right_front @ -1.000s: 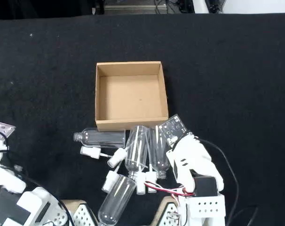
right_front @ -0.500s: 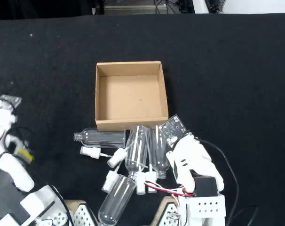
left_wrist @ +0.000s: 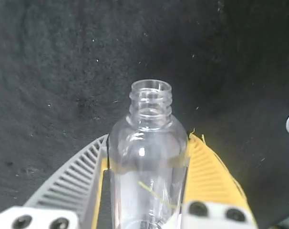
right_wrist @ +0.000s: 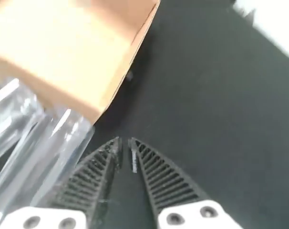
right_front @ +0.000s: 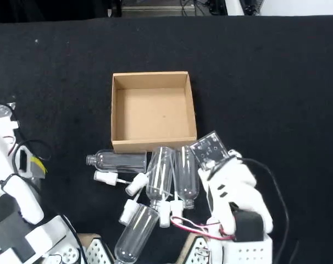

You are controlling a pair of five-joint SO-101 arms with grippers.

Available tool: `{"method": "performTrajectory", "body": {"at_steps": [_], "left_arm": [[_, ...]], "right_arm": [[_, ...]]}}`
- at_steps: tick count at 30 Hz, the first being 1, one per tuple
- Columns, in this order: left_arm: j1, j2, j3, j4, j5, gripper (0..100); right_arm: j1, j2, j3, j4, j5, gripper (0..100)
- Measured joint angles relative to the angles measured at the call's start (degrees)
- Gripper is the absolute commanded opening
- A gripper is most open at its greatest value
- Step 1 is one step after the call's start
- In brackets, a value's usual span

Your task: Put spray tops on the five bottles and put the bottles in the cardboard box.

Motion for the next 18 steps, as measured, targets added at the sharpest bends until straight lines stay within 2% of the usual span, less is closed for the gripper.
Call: {"method": "performTrajectory", "body": {"at_steps": [4,6,10,16,18], "left_arm": [[1.6,0.0,0.0,0.0,4.8,11],[2.5,-0.5,0.0,0.0,6.6,11],[3.8,-6.7,0.1,0.2,9.8,11],[4.3,-18.5,4.2,-1.0,14.9,11],[4.7,-19.3,6.2,-3.6,16.7,11]], "right_arm": [[-0.1,0.0,-7.8,2.3,0.0,1.2],[-2.4,0.0,-11.1,4.0,-0.1,1.1],[-10.6,2.4,-17.0,6.2,-0.2,1.1],[-23.9,20.7,-25.5,6.2,-4.7,1.6],[-30.0,26.8,-26.9,6.2,-4.8,5.4]]}}
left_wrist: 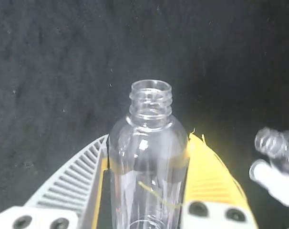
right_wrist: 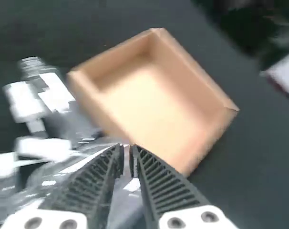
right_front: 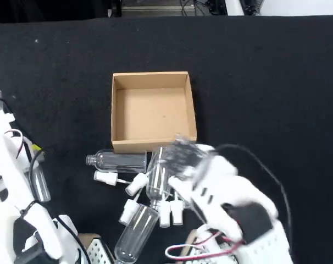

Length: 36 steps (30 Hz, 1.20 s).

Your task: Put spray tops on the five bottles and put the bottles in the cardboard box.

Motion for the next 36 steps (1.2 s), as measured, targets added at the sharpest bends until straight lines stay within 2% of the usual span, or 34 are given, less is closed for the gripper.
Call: {"method": "performTrajectory", "body": {"at_steps": [4,8,13,18,26,36], "left_arm": [[0.0,0.5,2.4,-4.3,3.6,11],[-0.1,3.2,2.4,-5.3,5.6,11],[-6.2,7.6,0.5,-5.3,6.0,11],[-12.2,13.9,-2.2,-5.3,6.2,11],[-14.8,23.1,-6.7,-5.3,6.2,11],[-15.2,24.1,-11.3,-0.4,6.3,11]], "right_arm": [[-11.2,11.8,-0.3,0.0,0.5,17.0],[-16.2,23.3,-2.4,0.0,3.5,18.7],[-19.3,36.0,-5.2,-0.1,17.5,18.5],[-19.7,41.9,-7.4,-0.1,30.0,18.5],[-19.7,49.9,-9.0,-5.0,32.1,18.6],[-19.7,56.4,-9.0,-9.6,32.4,18.5]]}}
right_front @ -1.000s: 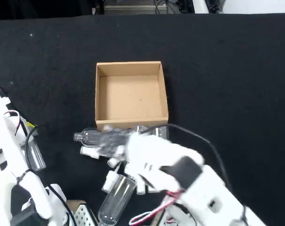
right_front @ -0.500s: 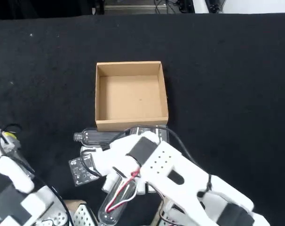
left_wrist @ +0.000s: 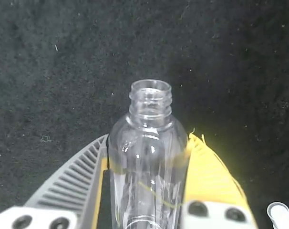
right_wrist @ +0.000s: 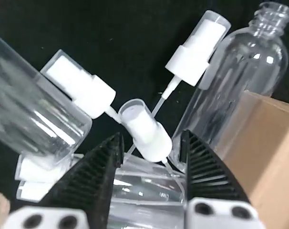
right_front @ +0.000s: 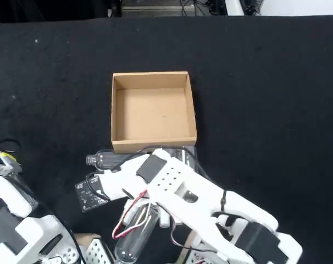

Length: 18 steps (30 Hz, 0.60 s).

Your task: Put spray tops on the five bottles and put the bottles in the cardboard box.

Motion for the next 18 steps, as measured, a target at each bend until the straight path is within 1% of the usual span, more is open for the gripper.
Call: {"method": "performTrajectory", "body": {"at_steps": [7,15,18], "left_arm": [[0.0,0.0,0.0,0.1,0.0,11],[0.0,0.0,0.0,0.1,0.0,11],[0.0,0.0,0.0,0.1,0.0,11]], "right_arm": [[0.0,5.3,0.0,-3.1,0.0,18.6],[0.0,5.6,0.0,-3.3,0.0,18.4],[-1.1,5.6,0.0,-3.3,0.0,18.4]]}}
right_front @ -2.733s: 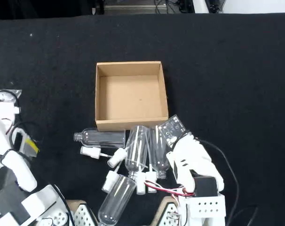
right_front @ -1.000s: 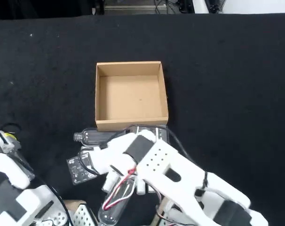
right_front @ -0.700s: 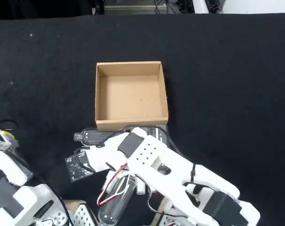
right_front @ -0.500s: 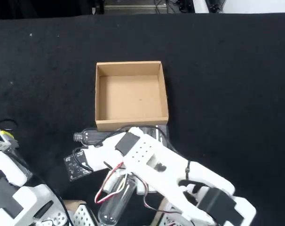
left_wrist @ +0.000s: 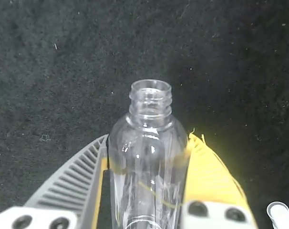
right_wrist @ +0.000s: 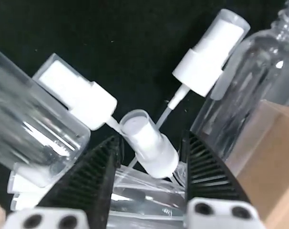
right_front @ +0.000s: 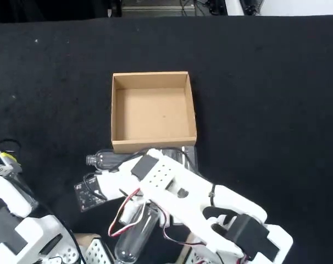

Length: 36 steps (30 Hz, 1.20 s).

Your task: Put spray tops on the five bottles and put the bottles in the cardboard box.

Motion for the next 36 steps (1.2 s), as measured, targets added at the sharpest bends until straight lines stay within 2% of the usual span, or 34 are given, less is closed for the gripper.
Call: {"method": "performTrajectory", "body": {"at_steps": [3,9,18,21,27,36], "left_arm": [[0.0,0.0,0.0,0.0,0.0,11],[0.0,0.0,0.0,0.0,0.0,11],[0.0,0.0,0.0,0.0,0.0,11],[0.0,0.0,0.0,0.0,0.1,11],[0.0,0.0,-0.4,0.0,0.1,11],[1.1,0.0,-4.7,2.1,-0.3,11]], "right_arm": [[-1.6,0.1,1.0,0.0,0.0,17.6],[-1.8,0.1,1.0,-1.7,-3.3,7.4],[-1.8,0.1,1.0,-3.5,-7.6,7.0],[-1.8,-0.4,-3.3,-0.4,-9.8,7.0],[-1.5,-8.5,-15.3,6.1,-17.8,6.9],[6.9,-20.3,-31.1,7.0,-34.8,6.7]]}}
